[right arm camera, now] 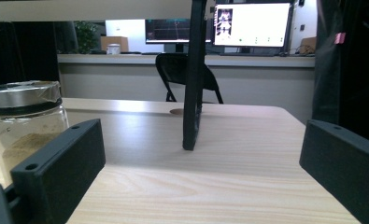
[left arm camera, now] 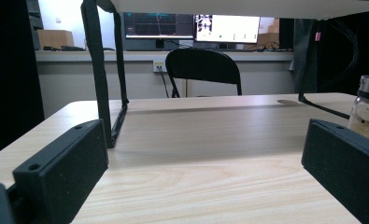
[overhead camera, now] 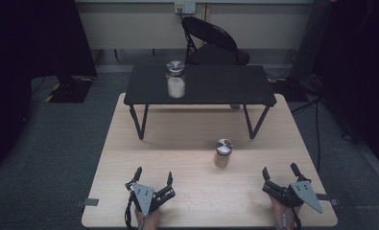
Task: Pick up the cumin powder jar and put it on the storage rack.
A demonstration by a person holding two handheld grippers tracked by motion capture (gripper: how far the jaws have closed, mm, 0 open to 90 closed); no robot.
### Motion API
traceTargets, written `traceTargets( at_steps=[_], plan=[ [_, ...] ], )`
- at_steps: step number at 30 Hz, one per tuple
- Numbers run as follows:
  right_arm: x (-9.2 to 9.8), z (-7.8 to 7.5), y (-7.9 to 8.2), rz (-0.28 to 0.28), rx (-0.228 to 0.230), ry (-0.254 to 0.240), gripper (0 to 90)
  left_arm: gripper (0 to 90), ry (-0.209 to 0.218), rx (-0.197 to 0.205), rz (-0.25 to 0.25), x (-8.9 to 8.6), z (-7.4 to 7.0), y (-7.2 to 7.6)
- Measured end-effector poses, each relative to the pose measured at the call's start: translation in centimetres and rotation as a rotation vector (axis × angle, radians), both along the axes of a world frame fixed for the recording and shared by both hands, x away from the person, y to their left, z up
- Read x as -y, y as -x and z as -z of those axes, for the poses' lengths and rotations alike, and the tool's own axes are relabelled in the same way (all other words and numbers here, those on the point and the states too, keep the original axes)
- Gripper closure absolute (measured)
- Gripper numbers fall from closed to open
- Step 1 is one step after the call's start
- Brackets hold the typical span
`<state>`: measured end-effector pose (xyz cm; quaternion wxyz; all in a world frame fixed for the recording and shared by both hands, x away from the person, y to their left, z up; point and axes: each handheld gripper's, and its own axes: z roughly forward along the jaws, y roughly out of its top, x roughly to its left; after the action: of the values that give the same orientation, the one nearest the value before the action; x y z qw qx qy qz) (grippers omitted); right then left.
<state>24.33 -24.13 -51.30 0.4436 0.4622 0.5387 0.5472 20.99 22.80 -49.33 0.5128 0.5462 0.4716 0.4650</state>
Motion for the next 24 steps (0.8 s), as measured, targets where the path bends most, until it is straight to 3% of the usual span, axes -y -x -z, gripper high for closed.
traceTargets(
  at_steps=[8,14,20,24],
  plan=[
    [0.3,0.3,0.0,-0.009,0.014,-0.016,0.0,0.0,0.000,0.000,0.000,0.0,0.0,0.0],
    [1.3,-0.1,-0.2,-0.055,0.008,-0.044,0.0,0.0,0.000,0.000,-0.006,0.1,0.0,0.0],
    [1.9,-1.4,-0.2,-0.093,0.020,-0.039,0.0,0.0,0.000,0.000,-0.014,0.2,0.0,0.0],
    [1.7,-2.5,-0.4,-0.105,0.006,-0.020,0.0,0.0,0.000,0.001,-0.018,0.3,0.0,0.0]
  ],
)
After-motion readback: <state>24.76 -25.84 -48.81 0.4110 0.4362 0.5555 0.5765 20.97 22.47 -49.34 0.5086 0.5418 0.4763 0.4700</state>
